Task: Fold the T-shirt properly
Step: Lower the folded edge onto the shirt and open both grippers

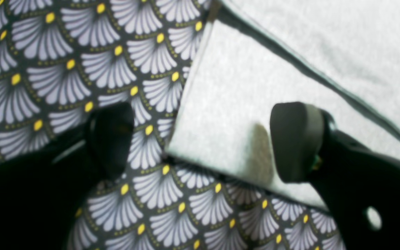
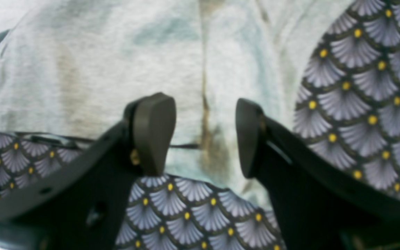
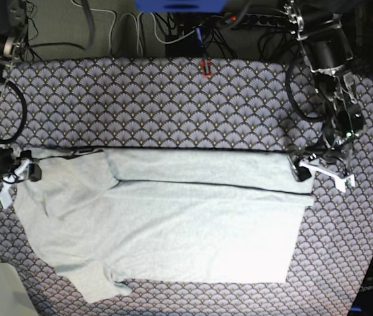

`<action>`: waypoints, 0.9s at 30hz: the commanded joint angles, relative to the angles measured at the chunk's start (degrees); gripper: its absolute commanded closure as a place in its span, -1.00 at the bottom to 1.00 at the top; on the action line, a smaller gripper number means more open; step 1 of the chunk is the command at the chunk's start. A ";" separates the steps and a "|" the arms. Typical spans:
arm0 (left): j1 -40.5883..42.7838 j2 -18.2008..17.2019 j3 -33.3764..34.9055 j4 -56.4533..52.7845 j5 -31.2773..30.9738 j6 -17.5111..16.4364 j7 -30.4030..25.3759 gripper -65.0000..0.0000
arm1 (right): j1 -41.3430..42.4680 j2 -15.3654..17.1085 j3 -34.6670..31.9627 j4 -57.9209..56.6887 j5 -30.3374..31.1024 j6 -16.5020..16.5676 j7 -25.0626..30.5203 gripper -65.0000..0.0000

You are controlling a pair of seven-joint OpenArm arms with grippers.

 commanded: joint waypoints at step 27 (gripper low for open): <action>-1.24 0.52 2.54 -0.46 -0.38 0.01 5.38 -0.64 | 1.52 0.97 0.19 0.99 0.87 0.19 1.16 0.00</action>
